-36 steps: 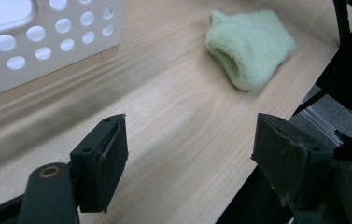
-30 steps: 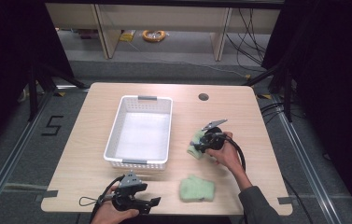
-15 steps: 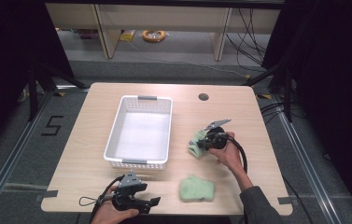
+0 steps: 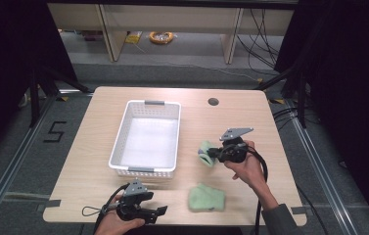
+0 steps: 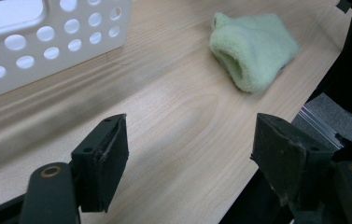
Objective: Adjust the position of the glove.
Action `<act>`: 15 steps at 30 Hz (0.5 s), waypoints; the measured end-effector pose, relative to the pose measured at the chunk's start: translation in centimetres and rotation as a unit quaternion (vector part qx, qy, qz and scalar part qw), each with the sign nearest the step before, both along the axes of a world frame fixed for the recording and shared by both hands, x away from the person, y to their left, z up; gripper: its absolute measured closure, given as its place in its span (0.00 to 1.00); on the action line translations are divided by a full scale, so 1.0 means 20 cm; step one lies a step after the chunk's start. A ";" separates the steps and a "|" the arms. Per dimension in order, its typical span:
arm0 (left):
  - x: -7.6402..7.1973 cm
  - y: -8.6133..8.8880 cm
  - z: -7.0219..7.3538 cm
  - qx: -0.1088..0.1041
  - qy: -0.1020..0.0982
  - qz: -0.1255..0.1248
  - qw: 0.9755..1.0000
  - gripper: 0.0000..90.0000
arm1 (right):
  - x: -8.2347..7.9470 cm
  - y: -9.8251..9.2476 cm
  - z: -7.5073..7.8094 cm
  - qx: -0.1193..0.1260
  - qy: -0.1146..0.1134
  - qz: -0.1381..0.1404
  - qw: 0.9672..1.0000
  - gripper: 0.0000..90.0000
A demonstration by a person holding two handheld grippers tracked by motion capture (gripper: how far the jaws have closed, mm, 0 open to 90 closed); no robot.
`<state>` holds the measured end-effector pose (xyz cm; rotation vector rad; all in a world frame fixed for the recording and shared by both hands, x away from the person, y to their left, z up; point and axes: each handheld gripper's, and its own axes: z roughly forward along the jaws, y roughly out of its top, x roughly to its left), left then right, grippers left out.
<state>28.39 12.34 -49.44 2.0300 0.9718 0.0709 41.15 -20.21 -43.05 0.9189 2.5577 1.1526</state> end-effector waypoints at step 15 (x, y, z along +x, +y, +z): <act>0.00 0.00 0.00 0.000 -0.004 0.004 1.000 0.29 | -0.39 0.03 0.01 0.002 -0.002 0.069 0.998 0.96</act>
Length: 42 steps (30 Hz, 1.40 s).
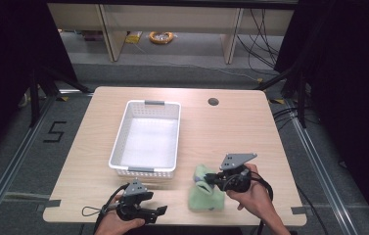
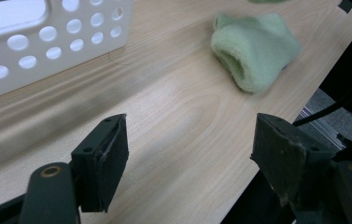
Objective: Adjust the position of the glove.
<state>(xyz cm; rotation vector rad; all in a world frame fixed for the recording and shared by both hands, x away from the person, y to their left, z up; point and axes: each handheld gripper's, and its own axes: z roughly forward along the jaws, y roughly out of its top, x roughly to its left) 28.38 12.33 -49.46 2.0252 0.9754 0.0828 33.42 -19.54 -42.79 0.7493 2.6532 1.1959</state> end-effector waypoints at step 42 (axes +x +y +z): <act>0.19 -0.36 0.19 -0.009 -0.038 -0.083 0.996 0.44 | -0.31 0.00 -0.20 -0.037 0.035 -0.018 0.999 0.68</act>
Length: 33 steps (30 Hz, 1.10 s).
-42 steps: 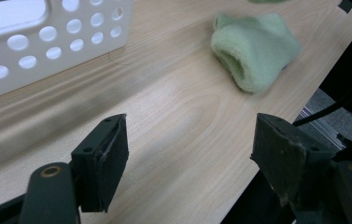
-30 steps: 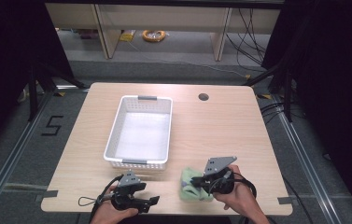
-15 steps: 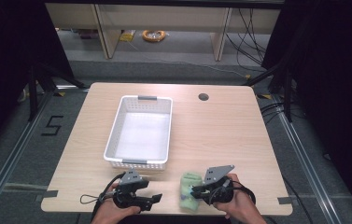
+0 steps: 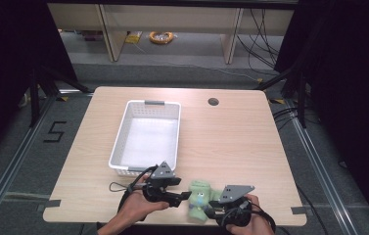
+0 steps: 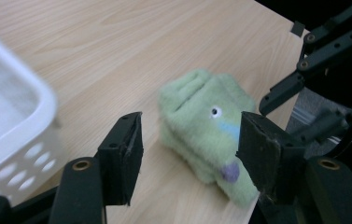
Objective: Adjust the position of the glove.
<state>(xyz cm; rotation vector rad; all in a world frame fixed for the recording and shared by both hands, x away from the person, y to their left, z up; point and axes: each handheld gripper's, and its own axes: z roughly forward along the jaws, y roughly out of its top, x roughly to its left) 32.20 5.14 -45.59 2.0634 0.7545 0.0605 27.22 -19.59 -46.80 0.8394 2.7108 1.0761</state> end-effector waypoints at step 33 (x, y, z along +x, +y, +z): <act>0.09 -0.03 -0.08 -0.039 0.079 -0.013 0.996 0.85 | -0.03 0.01 -0.02 -0.035 0.010 -0.003 0.999 0.93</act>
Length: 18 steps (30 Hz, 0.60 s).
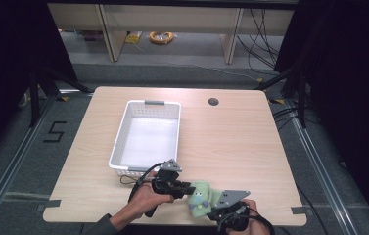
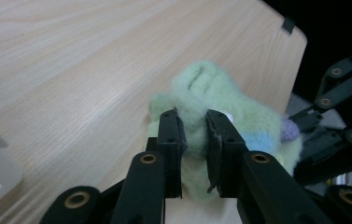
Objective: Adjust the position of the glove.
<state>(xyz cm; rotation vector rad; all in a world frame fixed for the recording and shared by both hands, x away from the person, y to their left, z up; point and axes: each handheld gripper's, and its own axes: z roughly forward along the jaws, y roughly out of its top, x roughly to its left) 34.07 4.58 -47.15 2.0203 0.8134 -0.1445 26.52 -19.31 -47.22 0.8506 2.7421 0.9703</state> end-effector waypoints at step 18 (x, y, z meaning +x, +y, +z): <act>-0.19 -0.04 -0.09 -0.034 0.023 0.045 0.998 0.85 | 0.25 -0.25 0.07 -0.027 0.041 -0.027 0.998 0.94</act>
